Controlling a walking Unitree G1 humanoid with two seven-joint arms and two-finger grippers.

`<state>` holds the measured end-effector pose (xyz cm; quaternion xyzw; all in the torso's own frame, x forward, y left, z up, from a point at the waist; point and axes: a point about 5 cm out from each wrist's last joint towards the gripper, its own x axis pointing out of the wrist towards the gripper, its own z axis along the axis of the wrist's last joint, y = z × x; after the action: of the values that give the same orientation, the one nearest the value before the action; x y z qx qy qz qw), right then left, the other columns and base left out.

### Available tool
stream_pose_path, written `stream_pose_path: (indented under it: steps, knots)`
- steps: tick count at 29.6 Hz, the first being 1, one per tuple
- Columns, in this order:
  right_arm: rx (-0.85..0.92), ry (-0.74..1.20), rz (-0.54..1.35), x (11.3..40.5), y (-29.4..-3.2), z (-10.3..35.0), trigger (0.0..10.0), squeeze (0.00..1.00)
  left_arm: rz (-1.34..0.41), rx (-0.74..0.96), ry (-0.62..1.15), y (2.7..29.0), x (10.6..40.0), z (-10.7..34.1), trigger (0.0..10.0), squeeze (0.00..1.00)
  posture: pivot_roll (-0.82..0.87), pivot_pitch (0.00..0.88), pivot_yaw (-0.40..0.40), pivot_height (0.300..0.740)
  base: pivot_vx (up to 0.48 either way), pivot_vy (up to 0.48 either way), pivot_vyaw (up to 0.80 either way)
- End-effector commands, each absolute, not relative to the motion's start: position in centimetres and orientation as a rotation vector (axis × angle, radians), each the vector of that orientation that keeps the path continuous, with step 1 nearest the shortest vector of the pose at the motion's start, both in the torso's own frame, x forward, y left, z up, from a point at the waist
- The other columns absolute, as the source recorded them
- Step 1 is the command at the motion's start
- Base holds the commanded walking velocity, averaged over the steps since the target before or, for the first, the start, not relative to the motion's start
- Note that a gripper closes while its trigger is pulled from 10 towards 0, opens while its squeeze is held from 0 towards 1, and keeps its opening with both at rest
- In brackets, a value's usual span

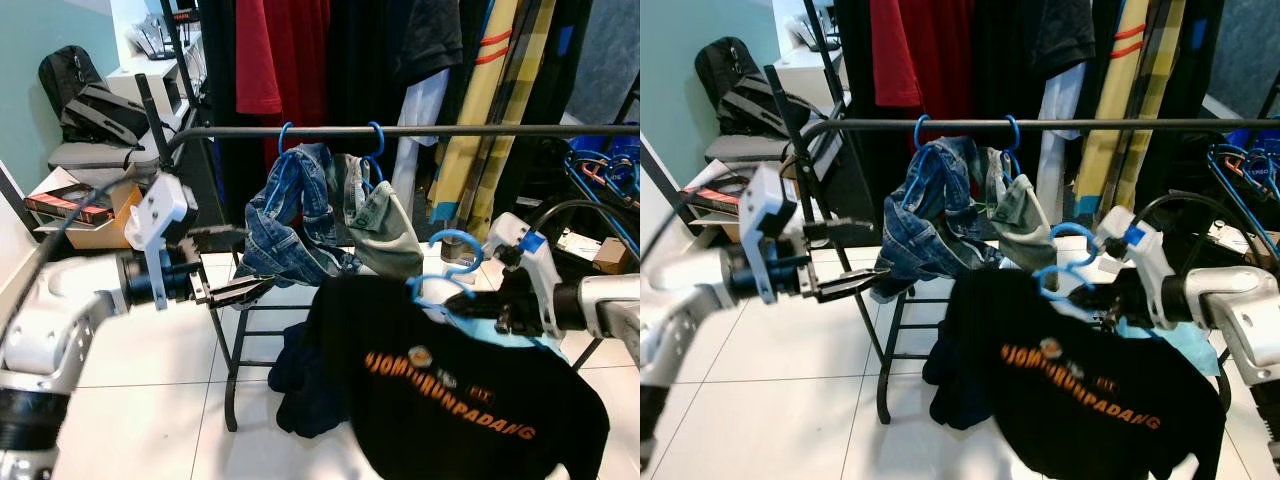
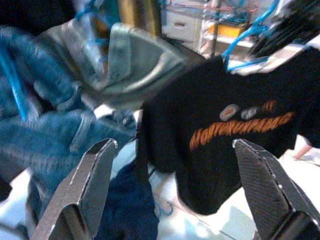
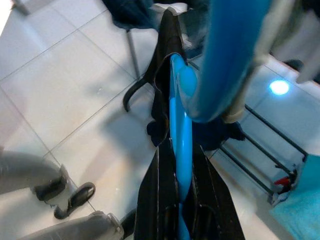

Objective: Hang hanger

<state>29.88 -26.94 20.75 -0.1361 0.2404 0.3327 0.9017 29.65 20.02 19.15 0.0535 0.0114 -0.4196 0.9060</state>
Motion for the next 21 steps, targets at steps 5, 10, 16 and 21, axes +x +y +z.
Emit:
stream_pose_path:
  steps: [5, 10, 16, 21]
  knots:
    - [-0.177, 0.433, 0.232, 30.9, -31.6, 20.2, 10.0, 0.0, -0.351, -0.025, 0.168, 22.6, 30.1, 12.1, 10.0, 0.0, -0.11, 0.0, 0.008, 0.74, 0.0, 0.0, 0.0]
    - [-0.132, 0.411, 0.09, 31.2, -32.8, 19.3, 10.0, 0.0, -0.143, -0.021, 0.271, 23.4, 29.9, 8.4, 10.0, 0.0, -0.11, 0.0, 0.01, 0.74, 0.0, 0.0, 0.0]
    - [-0.084, 0.386, 0.077, 31.8, -31.5, 18.4, 10.0, 0.0, -0.042, -0.161, 0.384, 23.4, 29.0, 5.1, 10.0, 0.0, -0.11, 0.0, 0.017, 0.74, 0.0, -0.174, 0.0]
    - [-0.056, 0.386, 0.084, 32.1, -30.9, 18.1, 10.0, 0.0, -0.033, -0.167, 0.379, 22.7, 29.2, 5.1, 10.0, 0.0, -0.11, 0.0, 0.016, 0.74, 0.0, -0.48, 0.0]
